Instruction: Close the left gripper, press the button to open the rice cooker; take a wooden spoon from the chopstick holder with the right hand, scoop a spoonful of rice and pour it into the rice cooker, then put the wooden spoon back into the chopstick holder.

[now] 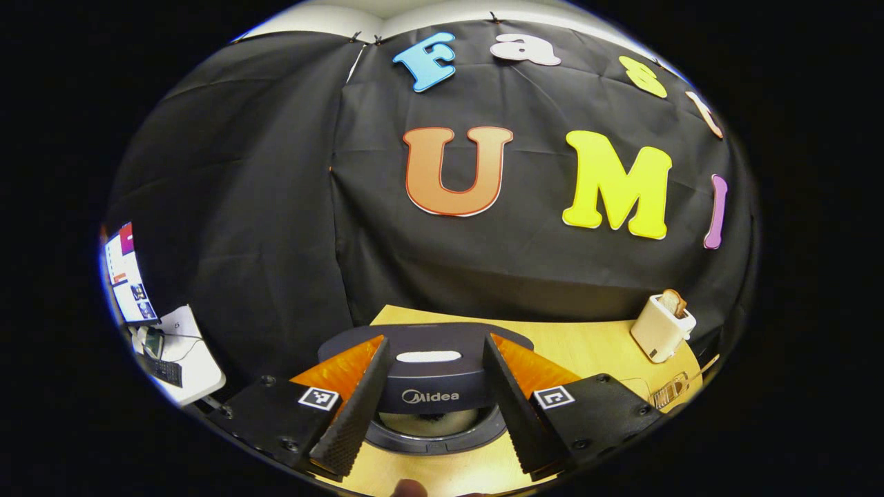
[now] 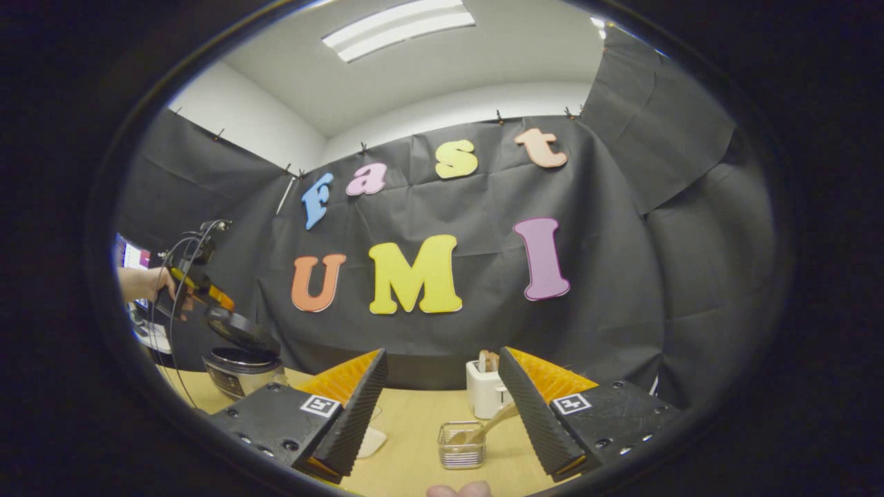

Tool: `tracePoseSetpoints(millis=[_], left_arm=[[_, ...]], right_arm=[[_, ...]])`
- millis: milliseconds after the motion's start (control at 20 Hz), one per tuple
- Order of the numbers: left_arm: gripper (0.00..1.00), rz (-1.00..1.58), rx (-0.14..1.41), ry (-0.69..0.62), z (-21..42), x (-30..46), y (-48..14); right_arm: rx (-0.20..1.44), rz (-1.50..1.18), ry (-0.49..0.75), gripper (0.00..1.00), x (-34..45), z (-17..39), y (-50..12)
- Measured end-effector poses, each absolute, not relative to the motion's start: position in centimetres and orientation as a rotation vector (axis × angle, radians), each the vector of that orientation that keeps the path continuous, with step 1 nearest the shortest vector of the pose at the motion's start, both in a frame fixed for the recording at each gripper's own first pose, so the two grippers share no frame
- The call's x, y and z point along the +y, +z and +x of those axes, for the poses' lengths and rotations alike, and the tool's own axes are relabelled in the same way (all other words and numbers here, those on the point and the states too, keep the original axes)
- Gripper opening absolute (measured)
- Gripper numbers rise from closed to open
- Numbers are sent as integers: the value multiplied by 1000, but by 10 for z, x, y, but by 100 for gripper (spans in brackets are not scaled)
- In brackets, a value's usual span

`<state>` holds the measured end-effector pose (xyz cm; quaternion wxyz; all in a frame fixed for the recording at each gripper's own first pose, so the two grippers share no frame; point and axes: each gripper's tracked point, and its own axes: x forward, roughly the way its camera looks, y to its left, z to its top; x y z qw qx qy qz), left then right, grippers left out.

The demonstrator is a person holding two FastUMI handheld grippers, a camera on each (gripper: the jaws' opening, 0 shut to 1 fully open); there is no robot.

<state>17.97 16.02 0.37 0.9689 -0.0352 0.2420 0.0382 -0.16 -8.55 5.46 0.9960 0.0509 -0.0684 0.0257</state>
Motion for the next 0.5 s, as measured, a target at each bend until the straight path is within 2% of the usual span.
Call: tracePoseSetpoints(millis=[50,100,500], left_arm=[[87,-65,487,75,174,159,-4],[87,-52,478,75,169,158,-10],[86,-26,460,121,146,153,-51]], right_arm=[[-140,100,50,92,-84,-3,53],[-138,97,53,95,-80,-3,51],[-106,111,41,95,-79,-8,35]])
